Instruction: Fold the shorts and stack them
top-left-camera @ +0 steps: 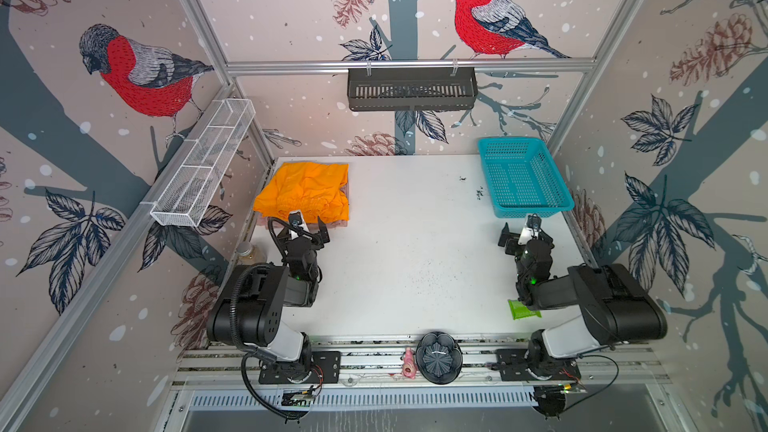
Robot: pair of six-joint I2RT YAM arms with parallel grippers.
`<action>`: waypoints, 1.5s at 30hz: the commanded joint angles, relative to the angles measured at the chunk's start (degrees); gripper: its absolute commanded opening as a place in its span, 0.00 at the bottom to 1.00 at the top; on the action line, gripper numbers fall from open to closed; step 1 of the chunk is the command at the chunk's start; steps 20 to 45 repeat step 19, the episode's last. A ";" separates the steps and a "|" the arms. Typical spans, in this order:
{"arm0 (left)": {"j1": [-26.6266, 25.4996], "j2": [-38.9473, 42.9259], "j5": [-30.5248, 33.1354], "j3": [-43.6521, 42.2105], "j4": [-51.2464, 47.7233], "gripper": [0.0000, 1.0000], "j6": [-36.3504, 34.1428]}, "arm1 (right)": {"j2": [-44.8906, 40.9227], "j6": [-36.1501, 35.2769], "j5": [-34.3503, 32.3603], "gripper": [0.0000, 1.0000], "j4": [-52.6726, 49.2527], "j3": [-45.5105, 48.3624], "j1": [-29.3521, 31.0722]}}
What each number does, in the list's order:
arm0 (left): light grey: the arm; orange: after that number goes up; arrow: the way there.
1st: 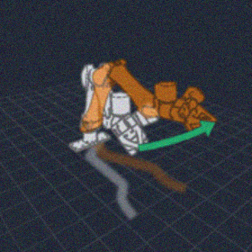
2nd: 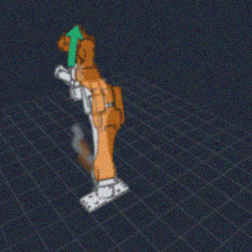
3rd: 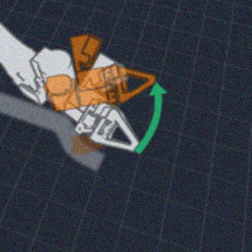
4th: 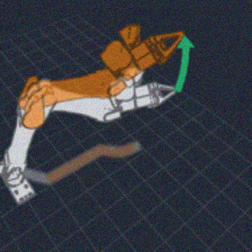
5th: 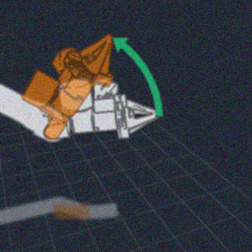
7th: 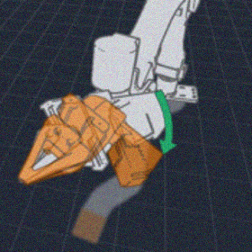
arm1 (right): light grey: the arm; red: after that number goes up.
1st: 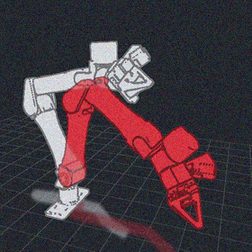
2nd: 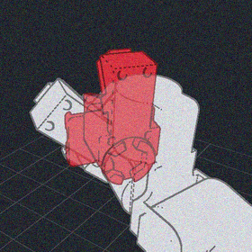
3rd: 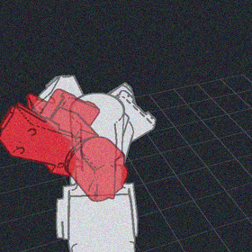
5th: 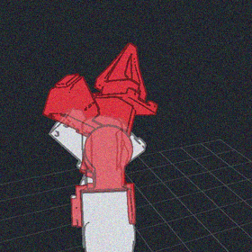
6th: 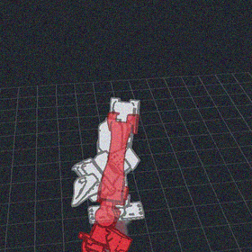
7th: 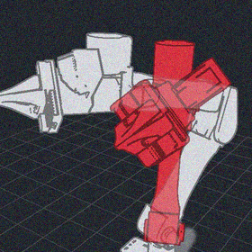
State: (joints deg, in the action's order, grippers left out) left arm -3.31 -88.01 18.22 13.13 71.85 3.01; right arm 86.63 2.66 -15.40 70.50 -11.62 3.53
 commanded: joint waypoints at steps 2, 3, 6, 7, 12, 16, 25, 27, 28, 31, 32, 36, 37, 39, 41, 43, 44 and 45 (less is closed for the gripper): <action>-0.30 -0.92 -0.69 -0.65 4.59 0.98 -1.86 | -0.07 1.01 5.54 1.00 0.16 -1.28 -1.51; -0.29 -0.94 -0.32 0.00 3.27 0.98 -1.67 | -0.89 1.20 5.69 1.00 -2.67 -1.98 -1.57; -0.38 -1.50 -0.45 -0.48 5.27 0.98 -1.96 | -0.64 1.12 5.68 1.00 -2.04 -1.88 -1.60; -0.38 -1.24 -0.39 -0.56 4.78 0.98 -1.75 | -0.67 1.17 5.89 1.00 -2.13 -1.88 -1.68; -0.38 -1.52 -0.40 -0.48 5.12 0.98 -1.93 | -0.61 1.20 5.90 1.00 -1.99 -1.91 -1.68; -0.42 -1.55 -0.51 -0.38 4.92 0.98 -2.02 | -0.63 1.20 5.86 1.00 -1.94 -1.84 -1.68; -0.43 -1.55 -0.50 -0.55 5.22 0.98 -2.03 | -0.59 1.21 5.91 1.00 -1.94 -1.83 -1.68; -0.43 -1.55 -0.50 -0.55 5.22 0.98 -2.03 | -0.59 1.21 5.91 1.00 -1.94 -1.83 -1.68; -0.43 -1.55 -0.50 -0.55 5.22 0.98 -2.03 | -0.59 1.21 5.91 1.00 -1.94 -1.83 -1.68; -0.43 -1.55 -0.50 -0.55 5.22 0.98 -2.03 | -0.59 1.21 5.91 1.00 -1.94 -1.83 -1.68; -0.43 -1.55 -0.50 -0.55 5.22 0.98 -2.03 | -0.59 1.21 5.91 1.00 -1.94 -1.83 -1.68; -0.43 -1.55 -0.50 -0.55 5.22 0.98 -2.03 | -0.59 1.21 5.91 1.00 -1.94 -1.83 -1.68; -0.43 -1.55 -0.50 -0.55 5.22 0.98 -2.03 | -0.59 1.21 5.91 1.00 -1.94 -1.83 -1.68; -0.43 -1.55 -0.50 -0.55 5.22 0.98 -2.03 | -0.59 1.21 5.91 1.00 -1.94 -1.83 -1.68; -0.43 -1.55 -0.50 -0.55 5.22 0.98 -2.03 | -0.59 1.21 5.91 1.00 -1.94 -1.83 -1.68; -0.43 -1.55 -0.50 -0.55 5.22 0.98 -2.03 | -0.59 1.21 5.91 1.00 -1.94 -1.83 -1.68; -0.43 -1.55 -0.50 -0.55 5.22 0.98 -2.03 | -0.59 1.21 5.91 1.00 -1.94 -1.83 -1.68; -0.43 -1.55 -0.50 -0.55 5.22 0.98 -2.03 | -0.59 1.21 5.91 1.00 -1.94 -1.83 -1.68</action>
